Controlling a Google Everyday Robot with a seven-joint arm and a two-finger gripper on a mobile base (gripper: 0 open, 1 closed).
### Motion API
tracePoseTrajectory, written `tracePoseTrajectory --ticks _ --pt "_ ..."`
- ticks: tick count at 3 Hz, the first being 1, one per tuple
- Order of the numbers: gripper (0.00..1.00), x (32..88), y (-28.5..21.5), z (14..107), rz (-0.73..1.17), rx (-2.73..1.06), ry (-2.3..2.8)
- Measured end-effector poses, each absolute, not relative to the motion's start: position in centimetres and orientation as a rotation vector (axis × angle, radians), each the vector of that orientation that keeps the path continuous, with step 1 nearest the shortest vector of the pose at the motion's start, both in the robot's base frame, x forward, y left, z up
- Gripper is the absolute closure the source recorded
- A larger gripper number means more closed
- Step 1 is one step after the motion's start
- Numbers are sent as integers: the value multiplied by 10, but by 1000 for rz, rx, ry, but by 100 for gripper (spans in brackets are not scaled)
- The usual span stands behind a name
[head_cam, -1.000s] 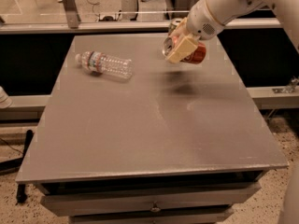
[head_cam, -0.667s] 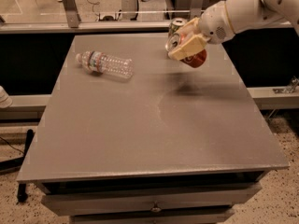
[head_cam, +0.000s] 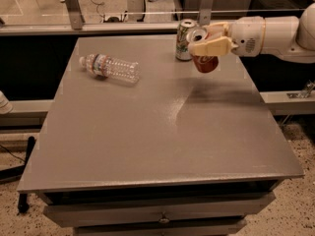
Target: Place coke can upright
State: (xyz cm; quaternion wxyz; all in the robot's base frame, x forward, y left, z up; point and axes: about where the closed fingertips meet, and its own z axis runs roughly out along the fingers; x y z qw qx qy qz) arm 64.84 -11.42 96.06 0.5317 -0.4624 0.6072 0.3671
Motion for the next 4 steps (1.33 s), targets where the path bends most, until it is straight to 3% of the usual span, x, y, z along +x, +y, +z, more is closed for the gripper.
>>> tracePoseTrajectory --ticks 3,4 --pt "100 671 -148 916 994 -874 1477" --pt "82 679 -152 901 1030 -814 1504"
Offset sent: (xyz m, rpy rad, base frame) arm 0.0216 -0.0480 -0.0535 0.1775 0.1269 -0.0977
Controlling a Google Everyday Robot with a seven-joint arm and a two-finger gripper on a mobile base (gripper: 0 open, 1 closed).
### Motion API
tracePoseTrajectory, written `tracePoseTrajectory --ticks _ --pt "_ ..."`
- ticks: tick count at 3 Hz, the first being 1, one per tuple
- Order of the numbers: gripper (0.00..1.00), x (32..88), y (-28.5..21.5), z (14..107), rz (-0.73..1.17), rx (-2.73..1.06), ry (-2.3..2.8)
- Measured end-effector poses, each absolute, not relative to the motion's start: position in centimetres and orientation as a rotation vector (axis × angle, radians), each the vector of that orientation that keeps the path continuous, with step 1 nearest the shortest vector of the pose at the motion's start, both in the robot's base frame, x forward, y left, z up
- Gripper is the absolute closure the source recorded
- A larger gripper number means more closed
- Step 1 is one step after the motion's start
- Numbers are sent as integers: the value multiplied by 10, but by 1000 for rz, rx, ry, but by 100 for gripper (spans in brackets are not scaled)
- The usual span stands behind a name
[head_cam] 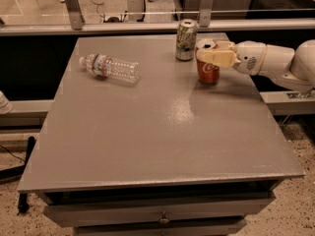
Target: Place coke can upright
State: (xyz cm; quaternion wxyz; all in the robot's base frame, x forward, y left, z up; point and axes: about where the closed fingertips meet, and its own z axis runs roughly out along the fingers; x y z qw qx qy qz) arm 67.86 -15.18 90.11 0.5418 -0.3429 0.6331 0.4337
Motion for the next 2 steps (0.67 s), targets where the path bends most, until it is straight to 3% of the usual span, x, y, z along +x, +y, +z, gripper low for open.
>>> tracePoseTrajectory --ticks 2 --pt "36 679 -152 909 1030 -814 1504"
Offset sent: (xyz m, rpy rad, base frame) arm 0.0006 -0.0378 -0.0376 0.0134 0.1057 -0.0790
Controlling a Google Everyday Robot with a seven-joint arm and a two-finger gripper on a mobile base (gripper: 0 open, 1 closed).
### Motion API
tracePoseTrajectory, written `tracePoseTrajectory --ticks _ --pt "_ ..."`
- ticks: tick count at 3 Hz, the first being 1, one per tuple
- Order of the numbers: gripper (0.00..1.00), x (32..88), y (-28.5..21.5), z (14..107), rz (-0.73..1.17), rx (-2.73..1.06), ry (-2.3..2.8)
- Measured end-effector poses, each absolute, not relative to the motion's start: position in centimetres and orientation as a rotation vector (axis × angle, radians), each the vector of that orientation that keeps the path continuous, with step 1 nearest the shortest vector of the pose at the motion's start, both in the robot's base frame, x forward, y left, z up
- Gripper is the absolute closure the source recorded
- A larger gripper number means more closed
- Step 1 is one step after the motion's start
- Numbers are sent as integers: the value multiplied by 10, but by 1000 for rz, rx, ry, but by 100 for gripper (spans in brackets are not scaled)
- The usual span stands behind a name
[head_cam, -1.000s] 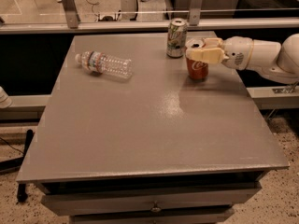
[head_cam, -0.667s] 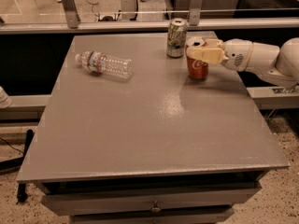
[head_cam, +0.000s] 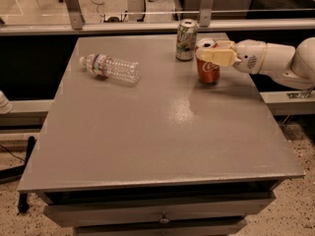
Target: Place coke can upright
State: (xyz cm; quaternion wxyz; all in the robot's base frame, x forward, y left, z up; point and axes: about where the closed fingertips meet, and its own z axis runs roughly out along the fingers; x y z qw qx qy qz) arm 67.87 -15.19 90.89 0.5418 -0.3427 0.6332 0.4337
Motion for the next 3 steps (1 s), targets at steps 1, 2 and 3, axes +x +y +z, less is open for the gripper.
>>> tracePoseTrajectory --ticks 1,2,3 --pt "13 679 -152 909 1030 -814 1504" --pt "0 674 -171 886 1025 -772 1563" --pt "0 671 -184 873 1017 -750 1602"
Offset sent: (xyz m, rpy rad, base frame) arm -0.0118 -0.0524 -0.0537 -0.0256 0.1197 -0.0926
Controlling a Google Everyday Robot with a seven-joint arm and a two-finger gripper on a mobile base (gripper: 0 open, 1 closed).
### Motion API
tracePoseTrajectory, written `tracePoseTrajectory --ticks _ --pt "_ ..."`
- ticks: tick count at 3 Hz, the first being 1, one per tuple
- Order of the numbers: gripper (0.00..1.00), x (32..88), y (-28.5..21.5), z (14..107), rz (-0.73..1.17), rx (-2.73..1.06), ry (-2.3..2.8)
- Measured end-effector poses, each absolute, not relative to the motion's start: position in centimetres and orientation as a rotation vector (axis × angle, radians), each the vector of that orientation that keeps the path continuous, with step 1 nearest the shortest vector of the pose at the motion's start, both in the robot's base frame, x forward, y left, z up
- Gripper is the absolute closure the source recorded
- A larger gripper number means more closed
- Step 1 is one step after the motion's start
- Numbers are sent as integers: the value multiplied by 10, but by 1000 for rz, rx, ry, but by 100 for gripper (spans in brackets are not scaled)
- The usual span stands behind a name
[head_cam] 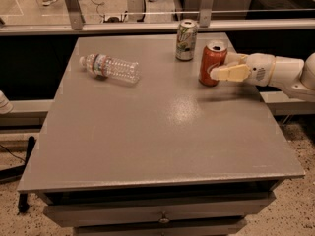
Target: Place coke can upright
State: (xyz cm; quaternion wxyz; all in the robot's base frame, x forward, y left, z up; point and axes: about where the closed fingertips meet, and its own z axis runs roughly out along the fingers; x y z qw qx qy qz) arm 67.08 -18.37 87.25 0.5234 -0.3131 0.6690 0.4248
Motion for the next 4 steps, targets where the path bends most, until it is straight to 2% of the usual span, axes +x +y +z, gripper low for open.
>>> tracePoseTrajectory --ticks 2,3,4 --pt "0 665 -210 870 947 -777 1627" --pt "0 658 -247 895 835 -789 1565" --pt "0 658 -249 896 824 -795 1558"
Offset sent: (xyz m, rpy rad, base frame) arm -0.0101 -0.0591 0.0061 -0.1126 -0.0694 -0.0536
